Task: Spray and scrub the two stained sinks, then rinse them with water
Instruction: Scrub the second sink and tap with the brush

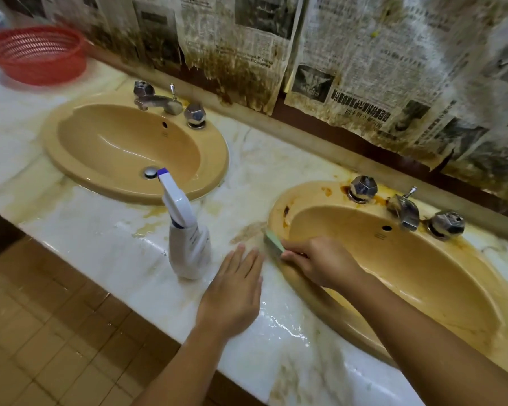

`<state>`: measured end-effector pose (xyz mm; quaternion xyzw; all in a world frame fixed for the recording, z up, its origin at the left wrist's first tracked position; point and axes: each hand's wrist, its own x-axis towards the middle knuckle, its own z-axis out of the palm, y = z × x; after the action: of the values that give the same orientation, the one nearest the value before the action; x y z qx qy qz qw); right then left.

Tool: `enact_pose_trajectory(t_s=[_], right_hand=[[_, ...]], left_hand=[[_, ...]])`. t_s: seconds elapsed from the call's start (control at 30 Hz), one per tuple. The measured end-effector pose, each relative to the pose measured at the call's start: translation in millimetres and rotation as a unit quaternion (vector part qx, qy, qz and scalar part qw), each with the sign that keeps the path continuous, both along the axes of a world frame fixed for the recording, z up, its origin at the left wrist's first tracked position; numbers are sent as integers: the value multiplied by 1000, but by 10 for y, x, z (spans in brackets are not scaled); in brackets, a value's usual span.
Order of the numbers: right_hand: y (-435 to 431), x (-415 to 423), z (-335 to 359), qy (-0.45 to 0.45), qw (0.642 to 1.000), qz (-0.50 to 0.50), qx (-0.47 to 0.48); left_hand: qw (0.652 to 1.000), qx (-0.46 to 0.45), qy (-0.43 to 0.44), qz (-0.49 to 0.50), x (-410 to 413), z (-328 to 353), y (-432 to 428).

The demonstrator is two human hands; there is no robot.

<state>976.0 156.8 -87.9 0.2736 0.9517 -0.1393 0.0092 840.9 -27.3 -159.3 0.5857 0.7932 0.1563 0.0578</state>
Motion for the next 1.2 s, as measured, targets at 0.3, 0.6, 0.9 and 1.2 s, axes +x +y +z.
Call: enact_pose_trajectory(t_s=[0.3, 0.6, 0.9, 1.2], right_hand=[[510, 5, 90, -47, 997, 12, 53], [603, 233, -5, -100, 992, 78, -8], [631, 63, 189, -34, 993, 42, -105], [560, -253, 184, -148, 984, -17, 95]], left_hand=[[999, -29, -8, 22, 27, 7, 18], [993, -92, 10, 72, 85, 32, 218], [992, -115, -14, 48, -192, 72, 701], [997, -72, -3, 34, -439, -14, 892]])
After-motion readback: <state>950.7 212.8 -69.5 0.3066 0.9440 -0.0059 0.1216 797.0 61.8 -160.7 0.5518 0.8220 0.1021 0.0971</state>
